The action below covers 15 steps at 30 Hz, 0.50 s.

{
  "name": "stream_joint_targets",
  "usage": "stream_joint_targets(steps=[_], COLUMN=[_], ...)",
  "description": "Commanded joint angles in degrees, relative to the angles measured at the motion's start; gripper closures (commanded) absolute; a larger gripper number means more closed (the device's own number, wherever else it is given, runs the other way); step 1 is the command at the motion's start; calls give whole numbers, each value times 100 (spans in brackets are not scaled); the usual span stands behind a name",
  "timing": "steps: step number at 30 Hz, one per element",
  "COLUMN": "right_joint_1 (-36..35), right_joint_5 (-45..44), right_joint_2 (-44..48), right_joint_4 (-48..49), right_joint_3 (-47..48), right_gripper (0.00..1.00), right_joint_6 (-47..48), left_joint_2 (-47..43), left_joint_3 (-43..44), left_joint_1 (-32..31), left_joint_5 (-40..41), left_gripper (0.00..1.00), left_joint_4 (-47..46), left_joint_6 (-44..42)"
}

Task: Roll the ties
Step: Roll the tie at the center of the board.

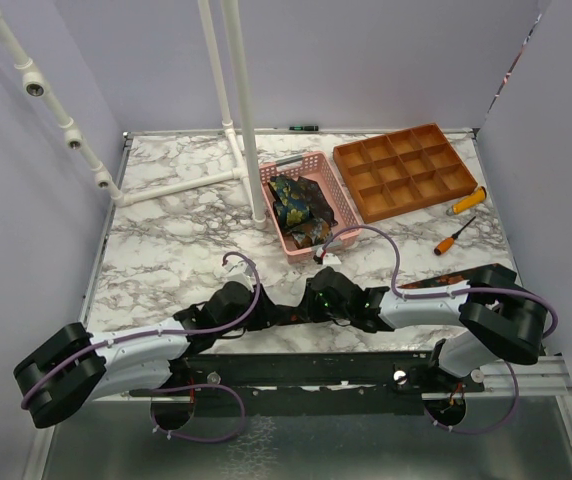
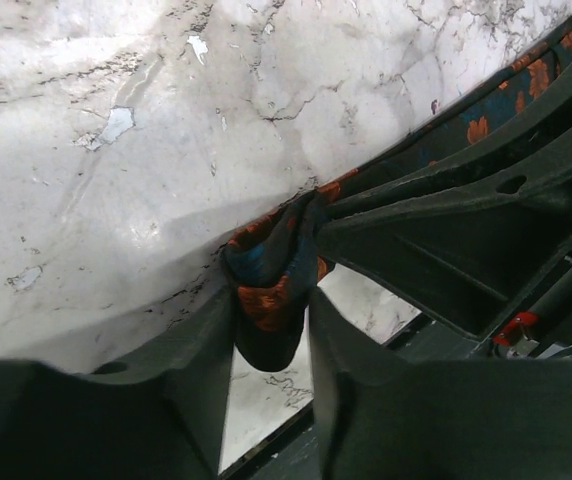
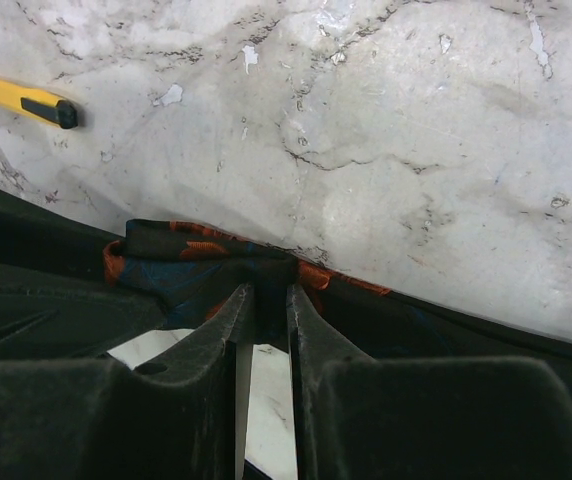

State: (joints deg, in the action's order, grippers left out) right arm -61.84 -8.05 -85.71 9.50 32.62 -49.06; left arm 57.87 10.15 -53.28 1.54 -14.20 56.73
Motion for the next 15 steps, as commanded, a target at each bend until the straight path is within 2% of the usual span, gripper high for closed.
stream_joint_targets(steps=[1, 7, 15], right_joint_1=[6, 6, 7], right_joint_5=[48, 89, -89], right_joint_2=[-147, -25, 470], right_joint_4=[-27, -29, -323], right_joint_3=[-151, -154, -49], right_gripper=[80, 80, 79], right_joint_6=[-16, -48, -82], left_joint_2=[127, 341, 377], left_joint_3=[-95, 4, 192], left_joint_1=[41, 38, 41], left_joint_5=[-147, -150, -107], left_gripper=[73, 99, 100], left_joint_4=[-264, -306, 74], left_joint_6=[-20, -100, -241])
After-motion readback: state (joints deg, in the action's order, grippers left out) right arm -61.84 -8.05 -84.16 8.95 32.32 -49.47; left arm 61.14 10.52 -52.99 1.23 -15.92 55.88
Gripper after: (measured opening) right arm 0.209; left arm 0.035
